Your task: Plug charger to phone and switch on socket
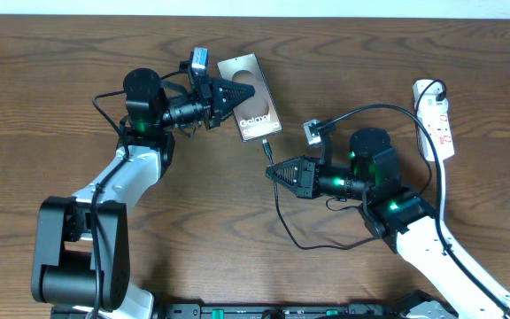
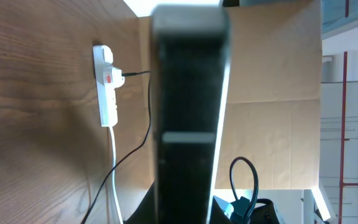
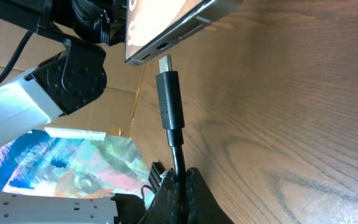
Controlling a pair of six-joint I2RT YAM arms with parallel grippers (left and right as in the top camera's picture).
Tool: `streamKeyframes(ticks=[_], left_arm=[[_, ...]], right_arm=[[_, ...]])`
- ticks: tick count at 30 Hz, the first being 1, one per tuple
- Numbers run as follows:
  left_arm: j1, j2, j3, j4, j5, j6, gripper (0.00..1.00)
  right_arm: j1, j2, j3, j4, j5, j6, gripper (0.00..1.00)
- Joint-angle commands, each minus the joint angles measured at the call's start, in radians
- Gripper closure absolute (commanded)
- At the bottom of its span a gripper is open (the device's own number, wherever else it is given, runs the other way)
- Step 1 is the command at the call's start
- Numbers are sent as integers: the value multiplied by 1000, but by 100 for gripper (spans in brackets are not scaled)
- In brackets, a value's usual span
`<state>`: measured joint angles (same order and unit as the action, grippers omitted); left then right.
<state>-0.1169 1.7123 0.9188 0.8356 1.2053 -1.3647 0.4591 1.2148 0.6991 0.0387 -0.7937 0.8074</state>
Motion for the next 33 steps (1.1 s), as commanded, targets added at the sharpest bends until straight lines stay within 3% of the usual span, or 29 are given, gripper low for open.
streamKeyframes(ticks=[1,33], left_arm=[[2,-6,14,16,17,-3,93],[2,-6,14,16,14,-35,93]], right_arm=[[-9,0,-2,3,-6,0,99],[-6,3,-2,-3,17,53,99]])
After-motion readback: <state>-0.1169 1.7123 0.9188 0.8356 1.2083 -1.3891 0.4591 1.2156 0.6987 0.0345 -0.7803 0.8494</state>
